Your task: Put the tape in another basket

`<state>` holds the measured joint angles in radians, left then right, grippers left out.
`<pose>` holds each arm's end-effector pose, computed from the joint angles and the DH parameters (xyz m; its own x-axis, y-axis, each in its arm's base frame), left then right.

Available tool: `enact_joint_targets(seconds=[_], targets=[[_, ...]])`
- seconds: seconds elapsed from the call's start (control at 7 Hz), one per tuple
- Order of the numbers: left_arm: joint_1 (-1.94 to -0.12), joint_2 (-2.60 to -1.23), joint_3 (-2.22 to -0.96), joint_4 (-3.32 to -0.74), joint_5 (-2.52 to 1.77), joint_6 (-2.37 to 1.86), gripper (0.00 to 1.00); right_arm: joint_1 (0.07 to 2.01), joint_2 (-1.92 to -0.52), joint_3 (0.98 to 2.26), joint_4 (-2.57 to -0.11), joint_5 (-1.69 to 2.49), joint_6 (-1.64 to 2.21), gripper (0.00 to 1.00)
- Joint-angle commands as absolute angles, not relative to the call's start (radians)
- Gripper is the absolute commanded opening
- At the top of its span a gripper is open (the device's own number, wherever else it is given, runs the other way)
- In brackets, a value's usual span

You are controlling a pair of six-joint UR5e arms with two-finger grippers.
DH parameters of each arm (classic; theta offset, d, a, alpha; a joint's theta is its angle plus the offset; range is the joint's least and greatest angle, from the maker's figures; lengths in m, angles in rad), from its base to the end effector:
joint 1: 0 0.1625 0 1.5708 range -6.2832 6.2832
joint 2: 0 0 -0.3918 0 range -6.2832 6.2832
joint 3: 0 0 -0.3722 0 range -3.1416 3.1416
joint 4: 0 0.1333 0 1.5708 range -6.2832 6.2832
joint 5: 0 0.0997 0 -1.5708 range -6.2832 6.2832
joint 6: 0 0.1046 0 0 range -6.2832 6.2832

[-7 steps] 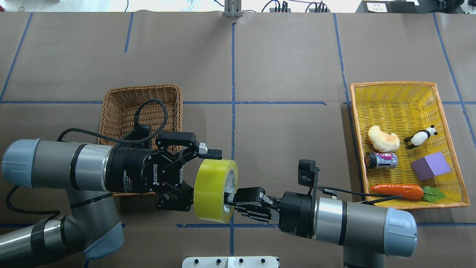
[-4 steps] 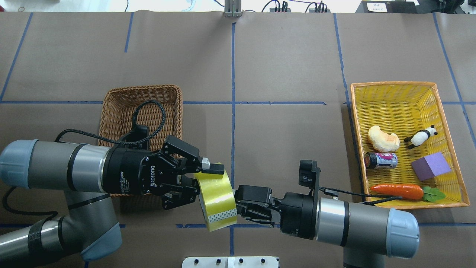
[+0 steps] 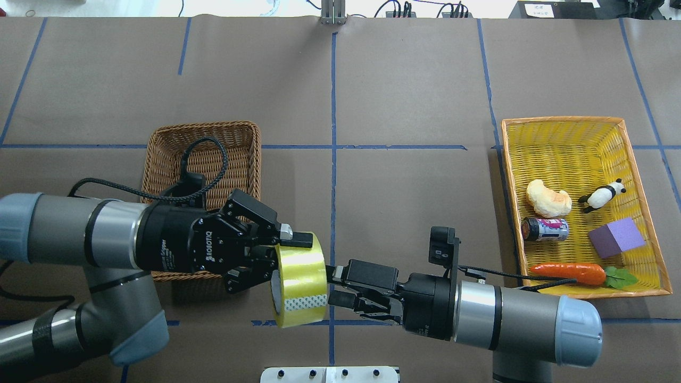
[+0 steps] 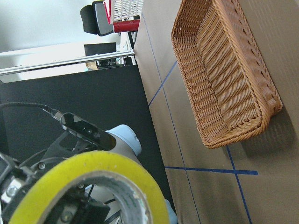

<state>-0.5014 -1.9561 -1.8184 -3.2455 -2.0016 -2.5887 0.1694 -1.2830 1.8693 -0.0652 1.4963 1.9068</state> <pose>0.3522 -0.2952 0.1677 -0.4503 -0.6350 -0.6277 -0.4145 0.7714 -0.4829 -0.4317 -0.2170 0.1939 -0.5397 0.2413 0.8066 -0.0570 0.9454 -0.3209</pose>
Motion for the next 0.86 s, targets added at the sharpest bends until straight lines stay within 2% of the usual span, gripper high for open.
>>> enact_joint_targets(seconds=[0.0, 0.29, 0.43, 0.71], targets=[[-0.668, -1.951, -1.798, -3.212, -2.174, -2.589, 0.00, 0.243, -1.290, 1.867, -0.101, 1.593, 1.907, 1.00], [-0.771, -1.962, -1.746, -3.084, -2.316, -2.530, 0.00, 0.485, -1.269, 1.873, -0.394, 1.887, 1.905, 1.00], [-0.787, -1.965, -1.750, -2.916, -2.386, -2.361, 0.00, 0.643, -1.234, 1.876, -0.592, 2.063, 1.869, 1.00], [-0.801, -1.970, -1.766, -2.623, -2.418, -2.100, 0.00, 0.767, -1.226, 1.879, -0.934, 2.146, 1.569, 1.00]])
